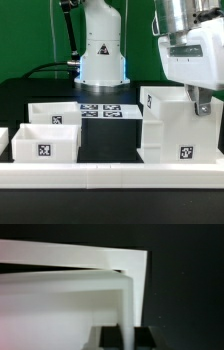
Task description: Assemble drawer
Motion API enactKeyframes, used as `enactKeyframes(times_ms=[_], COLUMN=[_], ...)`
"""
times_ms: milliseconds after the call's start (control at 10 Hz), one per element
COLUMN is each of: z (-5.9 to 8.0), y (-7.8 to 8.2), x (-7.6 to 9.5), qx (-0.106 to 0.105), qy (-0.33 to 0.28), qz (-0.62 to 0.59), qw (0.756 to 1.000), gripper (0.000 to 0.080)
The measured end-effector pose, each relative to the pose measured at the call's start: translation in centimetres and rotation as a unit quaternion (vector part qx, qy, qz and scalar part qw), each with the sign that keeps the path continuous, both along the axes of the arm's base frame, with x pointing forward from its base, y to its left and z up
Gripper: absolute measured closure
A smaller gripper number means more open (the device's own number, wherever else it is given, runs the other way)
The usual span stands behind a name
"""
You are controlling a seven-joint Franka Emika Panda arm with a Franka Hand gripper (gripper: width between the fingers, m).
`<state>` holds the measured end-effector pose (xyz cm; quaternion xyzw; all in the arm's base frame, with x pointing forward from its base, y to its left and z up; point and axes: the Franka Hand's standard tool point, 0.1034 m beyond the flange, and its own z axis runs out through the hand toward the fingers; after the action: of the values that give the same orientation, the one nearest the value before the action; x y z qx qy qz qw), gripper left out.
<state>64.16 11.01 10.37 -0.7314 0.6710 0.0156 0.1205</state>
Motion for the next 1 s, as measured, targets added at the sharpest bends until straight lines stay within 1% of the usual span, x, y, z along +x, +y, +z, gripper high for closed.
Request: enactKeyframes(times_ms=[200, 500, 600, 700, 800, 900, 1000], z=[-0.2, -0.2, -0.2, -0.2, -0.1, 0.1, 0.9], y=[0.0, 0.0, 0.0, 0.0, 0.0, -0.3, -1.0], x=[0.3, 0.2, 0.2, 0.2, 0.2, -0.5, -1.6], qx=[0.002, 0.002, 0.002, 0.002, 0.001, -0.006, -0.01], qy=[0.01, 0.013, 0.012, 0.012, 0.01, 0.004, 0.002], qz=[0.001, 0.005, 0.006, 0.007, 0.016, 0.071, 0.126], qw=[1.0, 1.0, 1.0, 1.0, 1.0, 0.997, 0.992], gripper=[0.0757, 0.0753, 0.056, 0.0425, 0.0425, 0.0253, 0.0171])
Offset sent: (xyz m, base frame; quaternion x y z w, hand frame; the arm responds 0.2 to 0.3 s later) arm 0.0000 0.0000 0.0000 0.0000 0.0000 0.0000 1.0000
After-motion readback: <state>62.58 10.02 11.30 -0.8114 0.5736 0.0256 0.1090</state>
